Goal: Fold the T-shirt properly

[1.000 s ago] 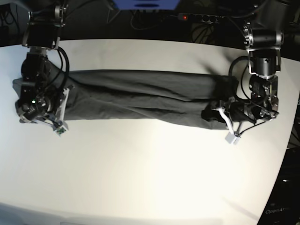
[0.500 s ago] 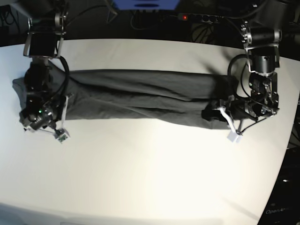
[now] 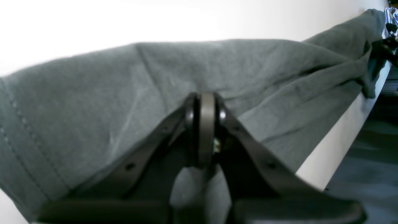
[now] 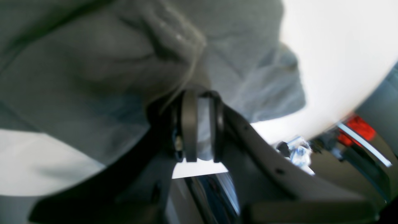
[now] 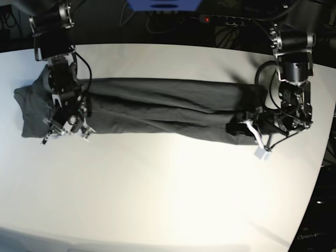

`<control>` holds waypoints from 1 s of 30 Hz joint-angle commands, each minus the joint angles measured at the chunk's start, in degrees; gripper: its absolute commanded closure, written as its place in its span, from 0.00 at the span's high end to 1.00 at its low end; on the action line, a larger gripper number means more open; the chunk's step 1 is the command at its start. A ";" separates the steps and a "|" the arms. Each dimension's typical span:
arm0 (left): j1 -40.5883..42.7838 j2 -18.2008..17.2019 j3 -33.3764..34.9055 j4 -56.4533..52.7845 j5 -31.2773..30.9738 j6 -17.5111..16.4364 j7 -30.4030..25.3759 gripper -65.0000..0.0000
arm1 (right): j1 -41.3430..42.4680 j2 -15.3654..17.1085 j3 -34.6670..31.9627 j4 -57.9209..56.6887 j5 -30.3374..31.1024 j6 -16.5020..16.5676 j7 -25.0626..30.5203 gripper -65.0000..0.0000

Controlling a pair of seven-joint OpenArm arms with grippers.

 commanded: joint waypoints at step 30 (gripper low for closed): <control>1.85 -1.03 0.98 -1.14 12.16 4.03 4.70 0.06 | 3.79 -12.51 36.58 12.14 -6.49 0.14 -0.91 0.00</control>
